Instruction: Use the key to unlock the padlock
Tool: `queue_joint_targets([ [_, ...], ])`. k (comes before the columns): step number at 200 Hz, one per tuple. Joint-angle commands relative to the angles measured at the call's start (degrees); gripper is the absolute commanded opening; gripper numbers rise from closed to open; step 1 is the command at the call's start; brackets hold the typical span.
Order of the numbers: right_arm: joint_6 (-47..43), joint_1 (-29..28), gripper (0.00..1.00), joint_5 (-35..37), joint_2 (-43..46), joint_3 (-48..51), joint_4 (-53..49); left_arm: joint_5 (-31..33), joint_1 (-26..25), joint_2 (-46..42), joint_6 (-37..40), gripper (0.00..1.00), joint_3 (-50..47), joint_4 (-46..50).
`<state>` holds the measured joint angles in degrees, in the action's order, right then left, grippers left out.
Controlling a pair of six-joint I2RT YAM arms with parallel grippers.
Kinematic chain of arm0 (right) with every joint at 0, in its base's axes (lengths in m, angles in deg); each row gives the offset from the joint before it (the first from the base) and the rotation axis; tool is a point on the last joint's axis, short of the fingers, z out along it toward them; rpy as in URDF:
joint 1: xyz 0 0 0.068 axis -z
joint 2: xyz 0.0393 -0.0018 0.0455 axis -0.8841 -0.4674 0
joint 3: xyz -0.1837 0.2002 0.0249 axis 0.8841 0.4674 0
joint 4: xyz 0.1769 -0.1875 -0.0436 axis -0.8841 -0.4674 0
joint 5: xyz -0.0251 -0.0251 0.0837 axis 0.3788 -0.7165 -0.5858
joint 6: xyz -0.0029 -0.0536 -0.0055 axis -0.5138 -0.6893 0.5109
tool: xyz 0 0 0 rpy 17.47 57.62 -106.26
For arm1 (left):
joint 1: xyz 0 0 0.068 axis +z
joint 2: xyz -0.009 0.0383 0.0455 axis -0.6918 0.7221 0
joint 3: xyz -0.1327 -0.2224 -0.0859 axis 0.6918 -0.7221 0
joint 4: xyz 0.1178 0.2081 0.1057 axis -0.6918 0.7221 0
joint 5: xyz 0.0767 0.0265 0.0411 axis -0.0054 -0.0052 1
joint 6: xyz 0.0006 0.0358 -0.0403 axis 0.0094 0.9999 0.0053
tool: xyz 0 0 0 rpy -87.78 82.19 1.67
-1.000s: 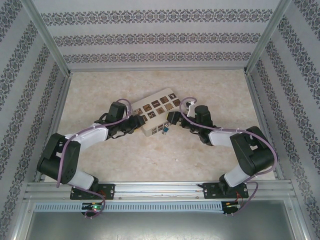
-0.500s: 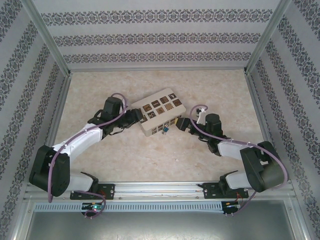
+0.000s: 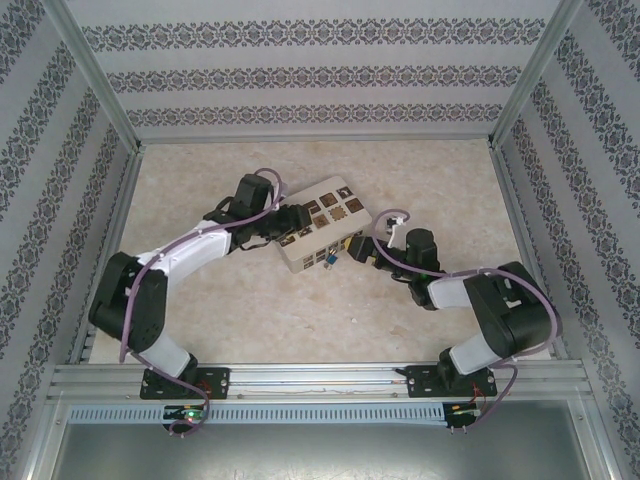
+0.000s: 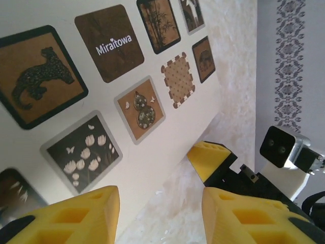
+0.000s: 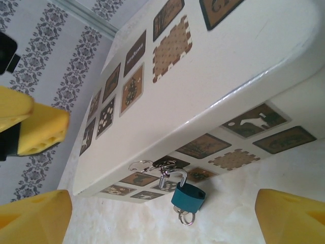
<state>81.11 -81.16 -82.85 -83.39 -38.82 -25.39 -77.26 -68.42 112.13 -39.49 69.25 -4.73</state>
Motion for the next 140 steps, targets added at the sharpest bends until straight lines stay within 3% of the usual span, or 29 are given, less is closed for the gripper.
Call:
queue_joint_targets([
  [1, 2.11, -0.99, 0.89, -1.90, -3.01, -1.17, 7.65, -1.69, -0.50, 2.97, 3.12, 0.46, 2.04, 3.77],
  [140, 5.88, -3.73, 0.77, -4.42, -16.19, -6.31, 15.62, -1.74, -1.32, 6.26, 3.76, 0.45, -0.12, 4.21],
])
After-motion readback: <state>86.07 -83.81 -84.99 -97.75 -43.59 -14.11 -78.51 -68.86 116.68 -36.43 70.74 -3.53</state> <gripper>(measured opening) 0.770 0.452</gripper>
